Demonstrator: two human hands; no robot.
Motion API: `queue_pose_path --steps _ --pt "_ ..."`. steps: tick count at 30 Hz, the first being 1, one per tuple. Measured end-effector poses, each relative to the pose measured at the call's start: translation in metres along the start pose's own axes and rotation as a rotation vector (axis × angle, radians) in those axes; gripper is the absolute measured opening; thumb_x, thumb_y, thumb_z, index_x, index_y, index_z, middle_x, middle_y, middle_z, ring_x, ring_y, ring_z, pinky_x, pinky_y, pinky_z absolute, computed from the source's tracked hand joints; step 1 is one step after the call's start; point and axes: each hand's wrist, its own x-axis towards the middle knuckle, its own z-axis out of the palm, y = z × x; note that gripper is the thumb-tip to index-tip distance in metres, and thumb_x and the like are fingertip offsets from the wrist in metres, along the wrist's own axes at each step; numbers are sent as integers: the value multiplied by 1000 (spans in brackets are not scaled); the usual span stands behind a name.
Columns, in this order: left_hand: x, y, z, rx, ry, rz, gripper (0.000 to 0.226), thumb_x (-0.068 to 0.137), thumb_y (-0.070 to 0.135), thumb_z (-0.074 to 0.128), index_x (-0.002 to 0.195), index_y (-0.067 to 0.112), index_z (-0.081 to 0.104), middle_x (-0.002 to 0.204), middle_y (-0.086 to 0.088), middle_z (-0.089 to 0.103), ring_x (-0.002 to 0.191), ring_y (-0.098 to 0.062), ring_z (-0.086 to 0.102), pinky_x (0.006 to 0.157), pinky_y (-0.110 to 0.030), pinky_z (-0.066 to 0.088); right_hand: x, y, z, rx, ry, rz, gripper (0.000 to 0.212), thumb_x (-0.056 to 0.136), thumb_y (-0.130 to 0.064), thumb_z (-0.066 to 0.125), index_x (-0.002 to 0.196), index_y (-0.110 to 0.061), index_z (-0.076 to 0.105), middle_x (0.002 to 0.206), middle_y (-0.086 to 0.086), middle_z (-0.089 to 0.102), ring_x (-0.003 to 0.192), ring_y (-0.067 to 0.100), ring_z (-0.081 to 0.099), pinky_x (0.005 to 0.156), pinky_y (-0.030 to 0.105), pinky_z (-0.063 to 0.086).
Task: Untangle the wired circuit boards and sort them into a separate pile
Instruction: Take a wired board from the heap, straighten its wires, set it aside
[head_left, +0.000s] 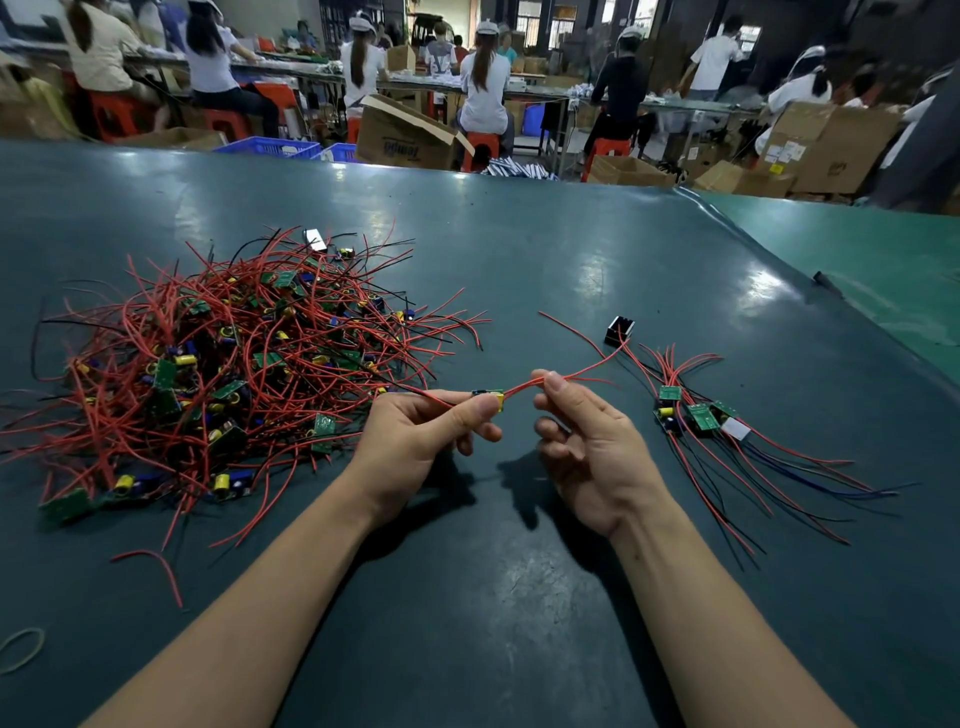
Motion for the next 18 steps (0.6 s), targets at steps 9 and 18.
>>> queue_pose_path --steps 9,18 --pt "3 -4 -3 -115 105 -2 25 63 40 77 65 15 77 67 -7 70 54 -10 45 55 -16 38 8 -5 -5 90 258 -149 8 89 -8 66 82 -5 70 61 -1 61 42 2 43 36 12 31" --pt "3 -7 -1 -80 246 56 22 69 35 76 74 14 77 66 -2 70 53 -8 45 52 -15 38 13 -7 -11 192 453 -297 17 93 -6 62 76 -9 64 56 -2 57 40 4 43 36 14 28"
